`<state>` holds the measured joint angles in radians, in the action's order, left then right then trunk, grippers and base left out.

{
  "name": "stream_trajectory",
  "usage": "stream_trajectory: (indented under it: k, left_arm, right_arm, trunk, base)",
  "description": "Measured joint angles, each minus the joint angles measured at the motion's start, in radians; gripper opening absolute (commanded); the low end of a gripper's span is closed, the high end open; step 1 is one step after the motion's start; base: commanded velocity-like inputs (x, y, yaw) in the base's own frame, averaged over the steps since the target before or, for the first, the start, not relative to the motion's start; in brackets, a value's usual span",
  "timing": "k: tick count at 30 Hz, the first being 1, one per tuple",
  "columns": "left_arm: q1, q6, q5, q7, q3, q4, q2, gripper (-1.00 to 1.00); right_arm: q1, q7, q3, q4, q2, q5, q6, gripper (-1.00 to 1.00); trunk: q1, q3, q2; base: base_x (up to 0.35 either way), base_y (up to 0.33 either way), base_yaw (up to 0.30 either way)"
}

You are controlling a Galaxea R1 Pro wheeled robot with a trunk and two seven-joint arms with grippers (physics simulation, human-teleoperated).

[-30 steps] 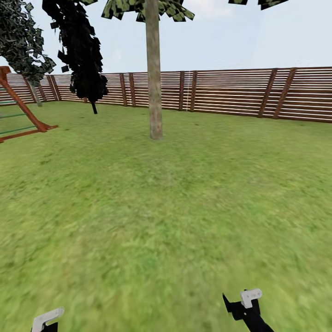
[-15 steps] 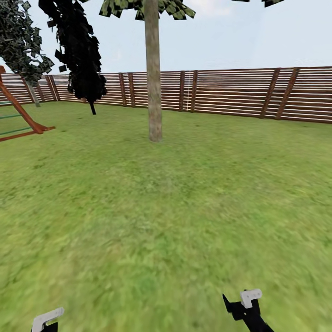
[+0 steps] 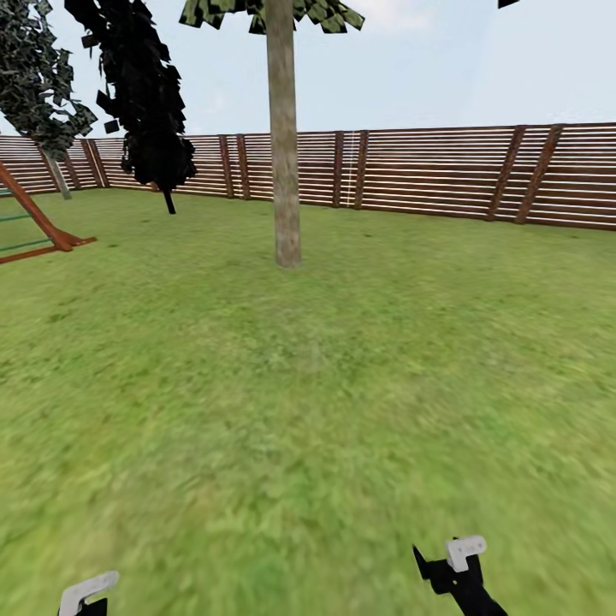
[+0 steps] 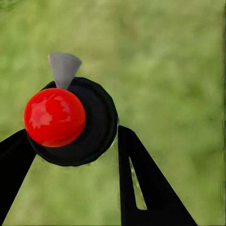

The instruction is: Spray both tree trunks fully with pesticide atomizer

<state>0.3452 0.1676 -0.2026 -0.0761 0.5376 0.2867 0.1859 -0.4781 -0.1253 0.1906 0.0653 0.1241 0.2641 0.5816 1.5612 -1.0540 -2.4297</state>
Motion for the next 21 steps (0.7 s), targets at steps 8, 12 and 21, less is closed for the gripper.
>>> stream_trajectory:
  k: [8,12,21]
  left_arm:
    - [0.000,0.000,0.000,0.000,0.000,0.000,0.000,-1.00]
    - [0.000,0.000,0.000,0.000,0.000,0.000,0.000,-1.00]
    - [0.000,0.000,0.000,0.000,0.000,0.000,0.000,-1.00]
  right_arm:
    - [0.000,0.000,0.000,0.000,0.001,0.000,0.000,1.00]
    - [0.000,0.000,0.000,0.000,0.002,0.000,0.000,1.00]
    - [0.000,0.000,0.000,0.000,0.001,0.000,0.000,1.00]
  trunk:
    - [0.000,0.000,0.000]
    - [0.000,0.000,0.000]
    - [0.000,0.000,0.000]
  base:
    - [0.341,0.000,0.000]
    - [0.341,0.000,0.000]
    - [0.341,0.000,0.000]
